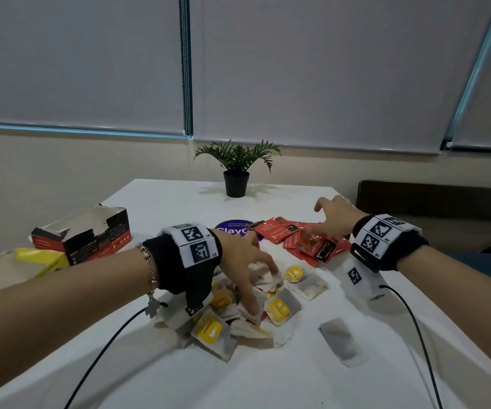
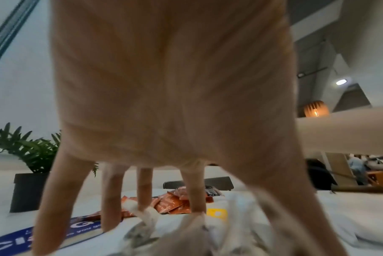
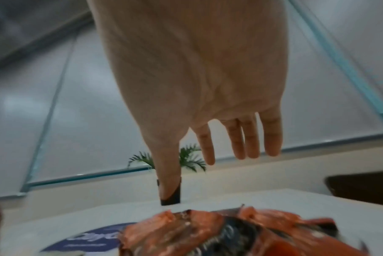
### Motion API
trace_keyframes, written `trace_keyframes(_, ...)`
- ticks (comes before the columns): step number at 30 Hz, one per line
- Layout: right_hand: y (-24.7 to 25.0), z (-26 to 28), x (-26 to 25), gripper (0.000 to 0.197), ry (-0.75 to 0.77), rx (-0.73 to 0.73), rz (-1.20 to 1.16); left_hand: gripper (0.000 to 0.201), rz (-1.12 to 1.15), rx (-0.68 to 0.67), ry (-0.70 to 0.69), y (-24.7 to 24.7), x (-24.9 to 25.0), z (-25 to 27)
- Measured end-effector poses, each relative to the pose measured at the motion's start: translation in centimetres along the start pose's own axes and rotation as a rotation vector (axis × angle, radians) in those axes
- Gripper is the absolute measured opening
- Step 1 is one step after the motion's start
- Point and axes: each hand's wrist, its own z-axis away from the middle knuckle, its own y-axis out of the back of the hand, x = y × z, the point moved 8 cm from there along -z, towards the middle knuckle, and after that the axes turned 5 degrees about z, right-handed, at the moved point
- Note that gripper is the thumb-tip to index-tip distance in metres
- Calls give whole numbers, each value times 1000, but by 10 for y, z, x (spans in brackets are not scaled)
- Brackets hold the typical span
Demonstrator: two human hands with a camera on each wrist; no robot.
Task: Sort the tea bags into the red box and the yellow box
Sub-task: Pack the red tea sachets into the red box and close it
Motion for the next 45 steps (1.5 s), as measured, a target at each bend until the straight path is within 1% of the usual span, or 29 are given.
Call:
trace_keyframes(2,13,17,-25,62,133,52,-40,77,69,25,-39,0,-2,0)
trace_keyframes(3,17,31,-42,56,221,40,-52,70,102,43,-53,1,-4,0)
trace_keyframes(5,18,60,-75,42,393,-35,-55,56,120,89,-66,4,-9,1)
trace_keyframes(7,12,86,-103,27,522,-163,-108,43,126,135,-75,7,-15,2)
trace_keyframes(9,2,105,-122,20,610,-298,-195,41,150,167,-80,11,-21,4)
trace_keyframes(10,-2,111,-128,19,635,-332,-200,43,167,182,-80,13,-24,5)
trace_keyframes(11,-5,115,-133,18,661,-340,-176,42,191,200,-76,15,-29,6)
trace_keyframes(13,-7,121,-143,16,717,-332,-141,32,261,231,-46,20,-39,9)
trace_keyframes(15,-6,128,-152,15,765,-353,-188,26,294,262,-5,25,-49,13)
trace_keyframes(17,-7,131,-159,17,779,-361,-198,25,245,271,39,27,-57,15)
trace_keyframes(18,-8,130,-160,19,771,-352,-159,28,189,255,66,25,-60,15)
trace_keyframes(20,-16,124,-155,25,708,-353,-23,38,65,212,123,20,-63,15)
trace_keyframes(21,-19,120,-150,27,660,-364,55,41,31,216,129,20,-62,15)
trace_keyframes(23,-23,113,-142,26,600,-361,163,42,25,284,88,23,-54,19)
trace_keyframes(25,-19,109,-141,26,591,-326,151,45,24,359,24,26,-39,26)
trace_keyframes(26,-17,109,-143,27,595,-311,132,47,18,365,-5,26,-30,29)
trace_keyframes(27,-15,109,-145,29,600,-302,113,50,25,339,-22,24,-22,32)
trace_keyframes(28,-14,110,-148,30,605,-300,92,53,47,278,-24,18,-14,34)
trace_keyframes(31,-21,111,-153,46,588,-330,68,65,54,33,21,-9,-6,33)
trace_keyframes(32,-25,111,-153,51,573,-346,82,69,32,-9,34,-15,-7,35)
trace_keyframes(33,-29,111,-153,53,560,-361,93,70,23,-24,39,-18,-9,35)
trace_keyframes(34,-32,112,-154,54,553,-372,97,64,28,-19,35,-18,-11,35)
trace_keyframes(35,-34,113,-156,55,551,-379,99,55,42,-2,31,-17,-13,35)
trace_keyframes(37,-35,114,-159,63,552,-370,98,35,53,48,30,-12,-19,37)
trace_keyframes(39,-33,113,-162,71,550,-336,89,26,42,106,43,-4,-28,40)
trace_keyframes(40,-33,112,-164,71,548,-322,87,24,34,134,54,-1,-32,42)
trace_keyframes(42,-32,110,-168,66,562,-295,101,23,24,168,78,3,-43,45)
trace_keyframes(45,-30,109,-172,60,581,-270,122,31,11,168,111,1,-53,50)
